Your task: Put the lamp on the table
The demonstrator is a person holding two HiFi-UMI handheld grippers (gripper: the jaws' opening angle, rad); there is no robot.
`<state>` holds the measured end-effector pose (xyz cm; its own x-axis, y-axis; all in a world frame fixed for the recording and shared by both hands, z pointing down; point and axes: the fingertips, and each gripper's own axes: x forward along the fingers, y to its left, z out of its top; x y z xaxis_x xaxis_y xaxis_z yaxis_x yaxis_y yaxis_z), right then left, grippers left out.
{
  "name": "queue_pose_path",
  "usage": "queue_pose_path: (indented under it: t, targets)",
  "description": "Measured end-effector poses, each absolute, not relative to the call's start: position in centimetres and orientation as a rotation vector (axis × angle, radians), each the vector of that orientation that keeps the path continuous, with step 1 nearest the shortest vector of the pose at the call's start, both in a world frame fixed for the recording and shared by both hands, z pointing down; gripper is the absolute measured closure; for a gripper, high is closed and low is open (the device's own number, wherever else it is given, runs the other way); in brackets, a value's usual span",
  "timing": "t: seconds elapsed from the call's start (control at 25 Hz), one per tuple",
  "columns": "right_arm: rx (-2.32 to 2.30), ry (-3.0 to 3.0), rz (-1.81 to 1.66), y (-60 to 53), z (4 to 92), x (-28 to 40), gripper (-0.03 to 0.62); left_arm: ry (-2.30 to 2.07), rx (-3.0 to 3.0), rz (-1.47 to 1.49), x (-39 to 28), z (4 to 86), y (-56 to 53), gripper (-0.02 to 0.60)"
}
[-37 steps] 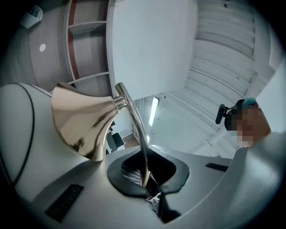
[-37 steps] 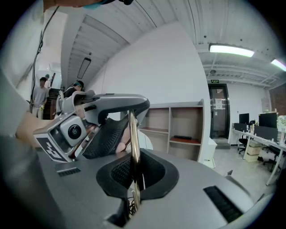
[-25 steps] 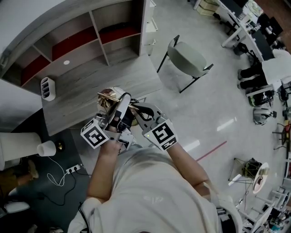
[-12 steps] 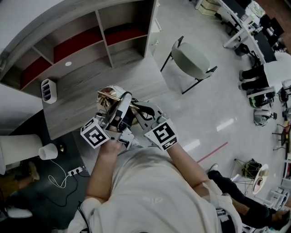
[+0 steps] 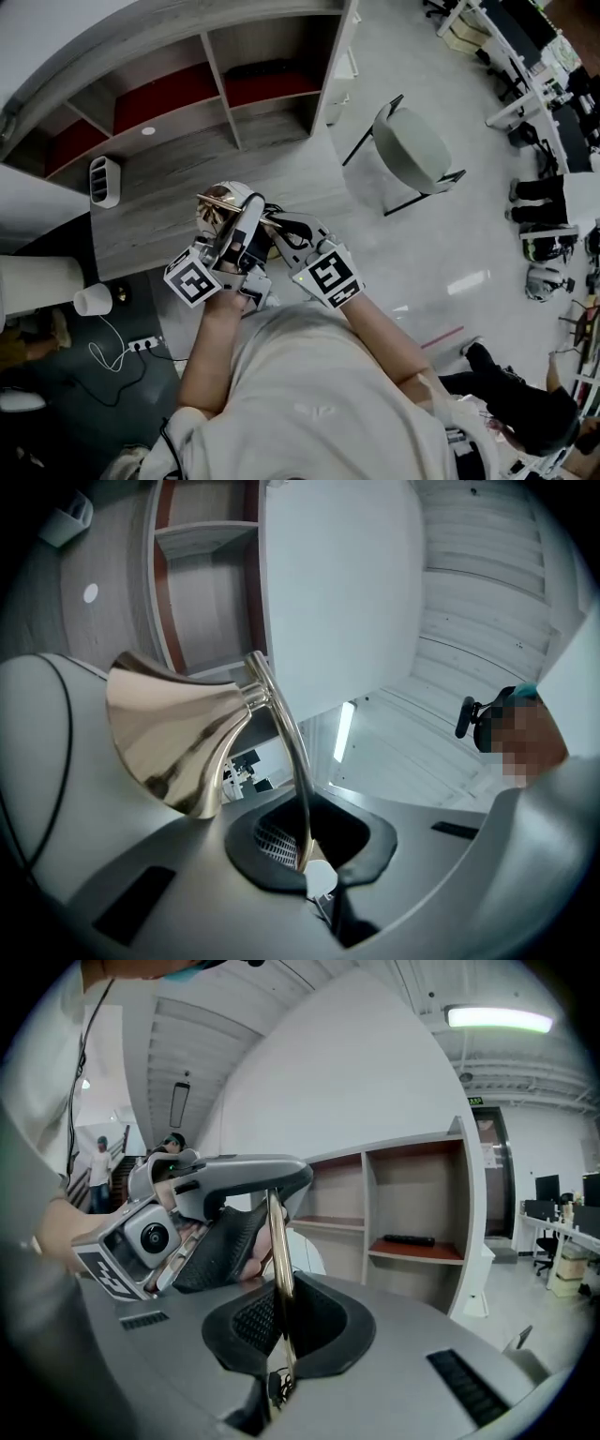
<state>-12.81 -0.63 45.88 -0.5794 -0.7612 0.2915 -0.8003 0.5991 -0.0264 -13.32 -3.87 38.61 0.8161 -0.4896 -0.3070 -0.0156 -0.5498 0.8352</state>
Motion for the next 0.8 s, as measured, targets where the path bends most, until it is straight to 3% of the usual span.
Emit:
queue_pose_path:
  t: [0.8]
  targets:
    - [0.797, -2.775, 0.16, -11.4, 44.8, -1.0, 0.568, -0.723, 2.019, -0.872, -1.7, 36.4, -14.2, 0.565]
